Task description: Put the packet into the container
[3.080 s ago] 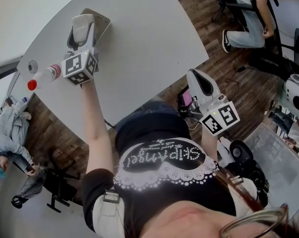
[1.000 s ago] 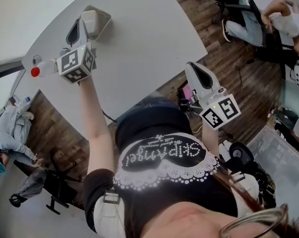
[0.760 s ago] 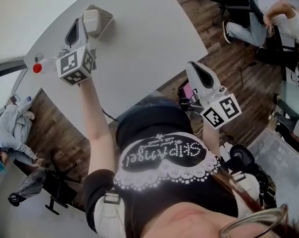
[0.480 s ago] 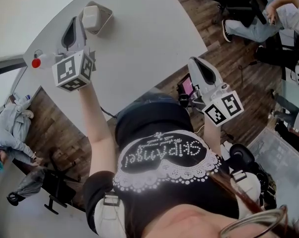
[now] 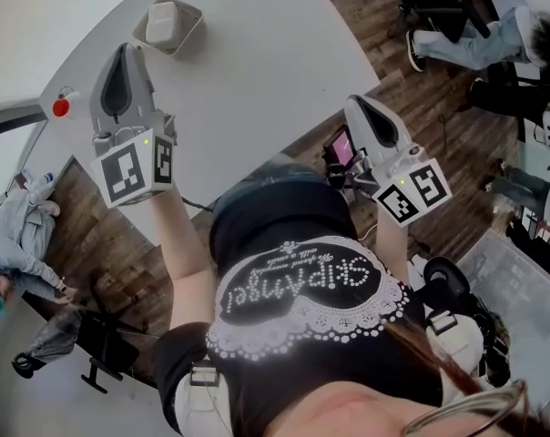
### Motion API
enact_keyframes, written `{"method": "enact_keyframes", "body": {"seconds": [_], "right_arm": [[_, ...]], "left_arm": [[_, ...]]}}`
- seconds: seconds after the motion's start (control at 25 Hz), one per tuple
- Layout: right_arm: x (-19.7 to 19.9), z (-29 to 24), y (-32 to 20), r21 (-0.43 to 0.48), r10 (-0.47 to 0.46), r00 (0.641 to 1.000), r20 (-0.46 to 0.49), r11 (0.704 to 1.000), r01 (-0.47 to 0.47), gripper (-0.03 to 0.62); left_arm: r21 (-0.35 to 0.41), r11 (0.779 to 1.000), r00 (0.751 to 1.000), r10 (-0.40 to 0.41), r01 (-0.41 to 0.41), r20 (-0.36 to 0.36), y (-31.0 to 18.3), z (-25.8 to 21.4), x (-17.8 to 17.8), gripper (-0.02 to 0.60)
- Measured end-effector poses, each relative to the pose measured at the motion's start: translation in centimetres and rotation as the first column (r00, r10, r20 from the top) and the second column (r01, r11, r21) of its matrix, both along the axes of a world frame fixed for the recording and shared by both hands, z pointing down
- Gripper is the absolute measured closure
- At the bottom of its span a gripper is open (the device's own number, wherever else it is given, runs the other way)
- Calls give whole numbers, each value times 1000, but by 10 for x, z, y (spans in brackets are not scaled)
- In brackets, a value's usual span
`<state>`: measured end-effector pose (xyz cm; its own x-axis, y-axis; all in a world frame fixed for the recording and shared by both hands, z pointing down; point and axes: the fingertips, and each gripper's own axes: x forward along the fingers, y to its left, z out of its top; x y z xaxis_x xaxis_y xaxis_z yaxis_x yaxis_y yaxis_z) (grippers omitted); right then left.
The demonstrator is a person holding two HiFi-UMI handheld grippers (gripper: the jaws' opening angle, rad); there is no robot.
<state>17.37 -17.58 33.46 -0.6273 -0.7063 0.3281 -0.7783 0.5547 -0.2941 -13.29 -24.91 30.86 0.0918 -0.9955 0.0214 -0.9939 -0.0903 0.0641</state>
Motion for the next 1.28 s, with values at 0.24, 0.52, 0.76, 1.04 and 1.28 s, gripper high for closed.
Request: {"method": "enact_keyframes", "body": {"seconds": [0.24, 0.52, 0.76, 1.04, 1.28], "right_arm": [[-2, -2, 1, 6, -14, 1000, 0, 1000, 14, 599], [-11, -5, 3, 12, -31, 999, 6, 999, 31, 599], [-14, -7, 7, 21, -30, 1000, 5, 999, 30, 599], [-19, -7, 12, 20, -27, 1000, 5, 999, 27, 599], [-23, -8, 22, 22, -24, 1000, 2, 999, 24, 599]], "left_arm": [[70, 997, 1000, -18, 17, 13, 31, -29, 6, 580], [99, 995, 999, -32, 32, 0, 60, -44, 8, 580], [104, 994, 1000, -21, 20, 7, 81, -45, 18, 580], [100, 995, 1000, -18, 17, 11, 105, -36, 23, 580], [86, 996, 1000, -18, 18, -5, 130, -22, 25, 580]]}}
